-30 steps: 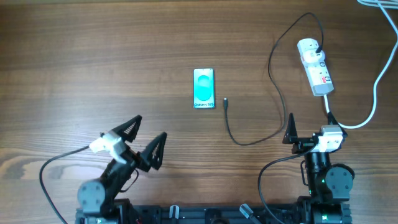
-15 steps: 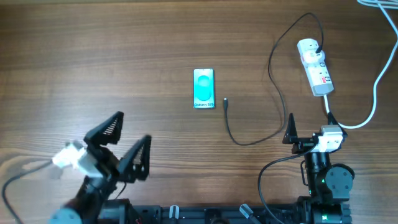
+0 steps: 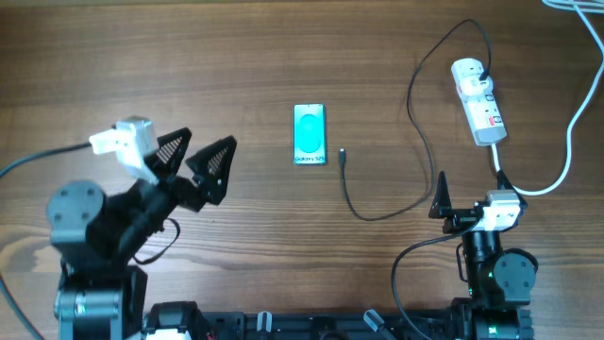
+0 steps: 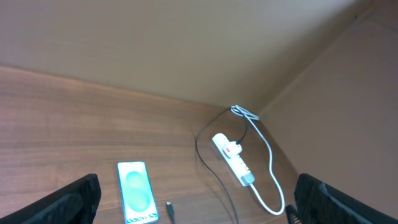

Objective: Plug charger to phone and switch on socket
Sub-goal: 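Move the left gripper over the teal phone on the table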

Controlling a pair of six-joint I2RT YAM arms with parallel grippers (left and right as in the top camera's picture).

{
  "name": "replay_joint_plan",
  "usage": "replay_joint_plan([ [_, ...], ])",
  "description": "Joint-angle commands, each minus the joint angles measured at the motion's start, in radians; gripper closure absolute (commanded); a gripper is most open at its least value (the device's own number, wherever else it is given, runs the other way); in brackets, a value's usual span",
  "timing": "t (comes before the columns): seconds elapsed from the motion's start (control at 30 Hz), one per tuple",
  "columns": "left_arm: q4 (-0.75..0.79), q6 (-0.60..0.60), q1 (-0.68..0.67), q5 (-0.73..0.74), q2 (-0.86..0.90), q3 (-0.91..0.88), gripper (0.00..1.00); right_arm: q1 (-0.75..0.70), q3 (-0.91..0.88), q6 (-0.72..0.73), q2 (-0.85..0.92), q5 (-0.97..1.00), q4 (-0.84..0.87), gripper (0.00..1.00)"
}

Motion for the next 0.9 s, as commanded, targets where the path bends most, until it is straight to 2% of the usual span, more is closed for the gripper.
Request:
replay_joint_plan([
  [0.0, -0.062, -0.037, -0.076, -0.009, 0.154, 0.164, 0.01, -0.005, -0.001, -0.005, -0.008, 0.013, 0.002, 0.00],
  [0.1, -0.331, -0.036, -0.193, -0.249, 0.378, 0.427, 0.01, -0.005, -0.001, -0.005, -0.008, 0.013, 0.002, 0.00],
  [0.13, -0.491, -0.020, -0.246, -0.383, 0.488, 0.566, 0.00, -0.005, -0.001, -0.005, -0.008, 0.013, 0.002, 0.00],
  [0.17, -0.600, -0.001, -0.287, -0.447, 0.583, 0.669, 0.00, -0.005, -0.001, -0.006, -0.008, 0.013, 0.002, 0.00],
  [0.23, -0.714, 0.020, -0.348, -0.448, 0.722, 0.799, 0.00, -0.005, -0.001, -0.006, -0.008, 0.013, 0.002, 0.00],
  [0.37, -0.763, 0.021, -0.440, -0.433, 0.917, 0.831, 0.00, -0.005, -0.001, -0.005, -0.008, 0.013, 0.002, 0.00],
  [0.47, -0.745, 0.015, -0.483, -0.426, 1.020, 0.831, 0.00, -0.005, -0.001, -0.005, -0.008, 0.013, 0.002, 0.00],
  [0.57, -0.745, -0.056, -0.494, -0.437, 1.079, 0.835, 0.00, -0.005, -0.001, -0.005, -0.008, 0.013, 0.002, 0.00],
  [0.7, -0.816, -0.075, -0.494, -0.442, 1.165, 0.906, 0.01, -0.005, -0.001, -0.005, -0.008, 0.013, 0.002, 0.00],
  [0.77, -0.843, -0.076, -0.497, -0.495, 1.201, 0.952, 0.00, -0.005, -0.001, -0.005, -0.008, 0.013, 0.002, 0.00],
  [0.87, -0.780, -0.078, -0.505, -0.570, 1.217, 0.950, 0.00, -0.005, -0.001, -0.005, -0.008, 0.013, 0.002, 0.00],
])
